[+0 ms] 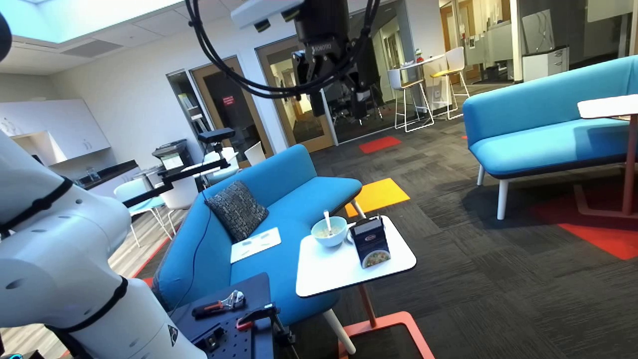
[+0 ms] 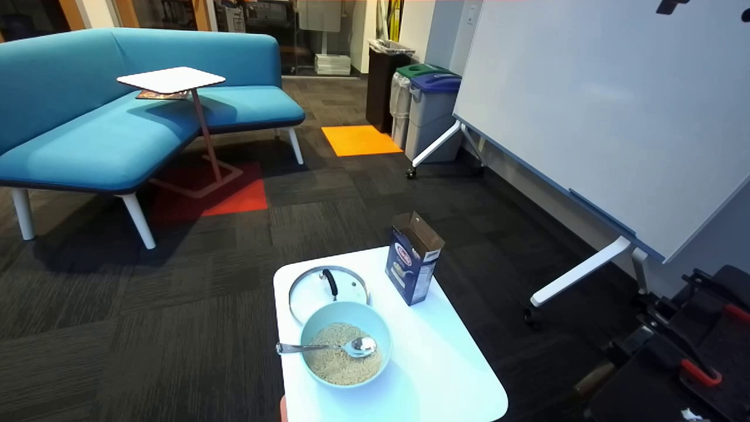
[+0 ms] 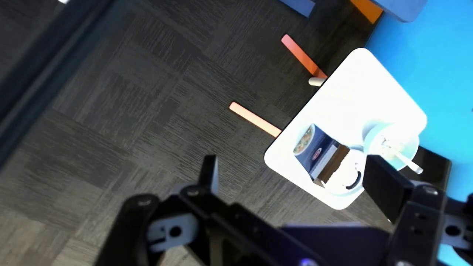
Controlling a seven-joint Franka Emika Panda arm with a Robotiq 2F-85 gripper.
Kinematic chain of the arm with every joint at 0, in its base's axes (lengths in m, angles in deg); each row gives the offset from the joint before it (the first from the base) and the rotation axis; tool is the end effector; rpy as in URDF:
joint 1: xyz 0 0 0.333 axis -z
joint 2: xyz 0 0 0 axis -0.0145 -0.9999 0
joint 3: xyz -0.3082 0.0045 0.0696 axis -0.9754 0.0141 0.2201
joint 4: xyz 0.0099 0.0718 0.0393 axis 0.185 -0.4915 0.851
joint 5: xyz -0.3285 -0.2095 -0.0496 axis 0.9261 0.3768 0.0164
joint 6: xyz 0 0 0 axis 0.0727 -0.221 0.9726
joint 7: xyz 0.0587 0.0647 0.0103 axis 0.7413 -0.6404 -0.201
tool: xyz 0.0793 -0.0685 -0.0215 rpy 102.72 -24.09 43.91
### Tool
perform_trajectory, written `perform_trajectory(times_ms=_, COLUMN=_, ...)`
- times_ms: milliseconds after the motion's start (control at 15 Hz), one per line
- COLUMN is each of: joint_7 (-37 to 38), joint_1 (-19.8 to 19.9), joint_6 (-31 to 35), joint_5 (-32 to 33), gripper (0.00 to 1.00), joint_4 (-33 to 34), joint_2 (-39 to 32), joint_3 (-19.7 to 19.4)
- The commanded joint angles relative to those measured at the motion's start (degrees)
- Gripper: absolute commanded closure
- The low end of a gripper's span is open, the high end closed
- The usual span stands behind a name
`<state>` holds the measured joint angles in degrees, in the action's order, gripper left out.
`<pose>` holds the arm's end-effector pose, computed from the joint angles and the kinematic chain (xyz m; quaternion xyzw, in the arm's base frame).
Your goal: Remove the silver spoon from the bowl and put it on the table.
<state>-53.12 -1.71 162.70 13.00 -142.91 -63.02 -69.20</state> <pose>0.4736 -0.0601 0.5476 -0.9697 -0.2341 0.0040 0.0694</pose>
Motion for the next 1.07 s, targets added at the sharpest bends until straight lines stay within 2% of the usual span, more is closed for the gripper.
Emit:
perform_trajectory(times_ms=0, joint_7=-5.1, joint_1=-3.0, joint_6=6.8, joint_5=-0.5, gripper=0.00, joint_4=-4.5, joint_2=0.9, joint_3=3.9)
perform_trajectory(times_ms=200, joint_7=-6.9, joint_1=-5.6, joint_6=11.3, joint_5=0.6, gripper=0.00, joint_4=-7.8, joint_2=0.9, joint_3=7.5)
perform_trajectory(times_ms=267, joint_7=-4.9, joint_1=-4.5, joint_6=8.5, joint_5=-0.1, gripper=0.00, joint_4=-5.3, joint_2=-0.1, joint_3=6.6)
perform_trajectory(times_ms=400, joint_7=-4.6, joint_1=-5.0, joint_6=8.9, joint_5=-0.1, gripper=0.00, joint_4=-5.9, joint_2=-0.2, joint_3=7.5)
perform_trajectory(times_ms=667, joint_7=-4.8, joint_1=-4.4, joint_6=8.9, joint_5=-0.1, gripper=0.00, joint_4=-5.8, joint_2=-0.2, joint_3=6.7)
perform_trajectory(times_ms=800, joint_7=-7.0, joint_1=-4.5, joint_6=11.4, joint_5=-2.4, gripper=0.00, joint_4=-5.7, joint_2=-1.0, joint_3=5.8)
perform_trajectory(times_ms=1000, joint_7=-12.5, joint_1=-6.2, joint_6=17.4, joint_5=-5.2, gripper=0.00, joint_4=-5.6, joint_2=-5.4, joint_3=6.9)
